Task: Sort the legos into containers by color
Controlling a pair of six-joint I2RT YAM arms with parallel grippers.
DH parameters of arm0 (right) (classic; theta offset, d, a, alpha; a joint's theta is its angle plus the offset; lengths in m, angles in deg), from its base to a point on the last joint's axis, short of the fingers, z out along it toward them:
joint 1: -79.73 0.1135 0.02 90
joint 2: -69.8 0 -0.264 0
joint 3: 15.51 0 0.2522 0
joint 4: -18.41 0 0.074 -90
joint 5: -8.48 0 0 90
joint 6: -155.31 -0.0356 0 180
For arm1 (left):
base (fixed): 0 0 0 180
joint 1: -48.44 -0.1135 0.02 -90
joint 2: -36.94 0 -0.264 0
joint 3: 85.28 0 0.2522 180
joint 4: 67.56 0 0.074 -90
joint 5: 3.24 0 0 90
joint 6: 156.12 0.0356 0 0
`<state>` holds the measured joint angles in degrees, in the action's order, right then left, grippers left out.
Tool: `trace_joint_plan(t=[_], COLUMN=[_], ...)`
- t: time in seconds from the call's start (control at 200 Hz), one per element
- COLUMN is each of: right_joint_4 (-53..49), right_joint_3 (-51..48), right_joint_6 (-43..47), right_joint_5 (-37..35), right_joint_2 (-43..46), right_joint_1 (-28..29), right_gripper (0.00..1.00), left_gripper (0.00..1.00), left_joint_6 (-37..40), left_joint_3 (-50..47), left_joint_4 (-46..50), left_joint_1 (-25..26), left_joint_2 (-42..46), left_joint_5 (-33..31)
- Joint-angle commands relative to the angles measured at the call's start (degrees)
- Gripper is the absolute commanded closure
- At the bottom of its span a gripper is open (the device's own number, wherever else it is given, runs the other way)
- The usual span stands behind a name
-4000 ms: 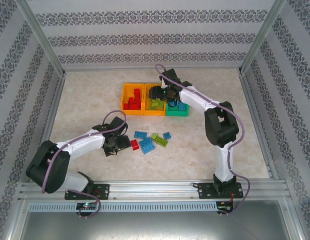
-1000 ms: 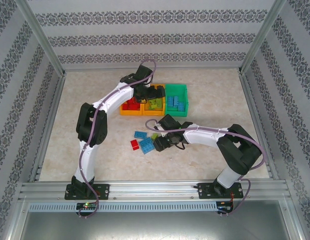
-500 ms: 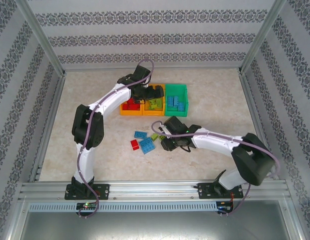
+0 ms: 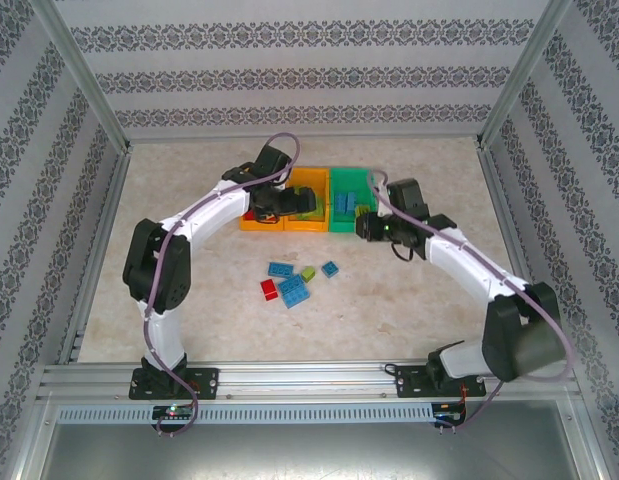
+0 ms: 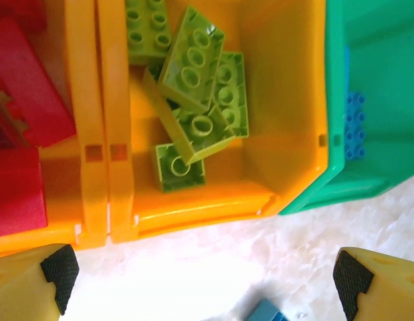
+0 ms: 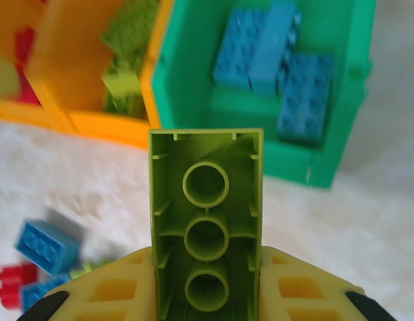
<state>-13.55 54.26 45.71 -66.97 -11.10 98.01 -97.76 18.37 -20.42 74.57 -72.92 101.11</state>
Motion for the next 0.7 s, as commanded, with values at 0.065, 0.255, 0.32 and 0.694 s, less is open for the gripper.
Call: trace_joint_plan(t=[0.065, 0.255, 0.32, 0.694], right_joint_4=[2.78, 5.36, 5.15, 1.61], right_joint_3=[9.62, 19.24, 22.45, 35.89], right_joint_6=[-5.90, -11.52, -12.73, -16.18], right_joint_5=[9.15, 15.74, 17.10, 17.82], right_joint_2=[-7.33, -18.24, -21.86, -36.40], right_joint_1=[-0.44, -0.01, 0.34, 1.46], right_gripper=[0.76, 0.75, 0.75, 0.67], left_gripper=[0.00, 0.01, 0.01, 0.02], left_joint_6=[4.65, 7.74, 8.67, 14.81], left_joint_3=[-5.70, -12.15, -13.87, -18.43], left_joint_4=[-2.08, -3.54, -3.87, -3.70], left_joint_1=[0.14, 1.41, 2.05, 6.23], left_joint_2=[4.98, 7.89, 8.66, 10.63], left_joint_5=[-0.92, 0.28, 0.18, -0.38])
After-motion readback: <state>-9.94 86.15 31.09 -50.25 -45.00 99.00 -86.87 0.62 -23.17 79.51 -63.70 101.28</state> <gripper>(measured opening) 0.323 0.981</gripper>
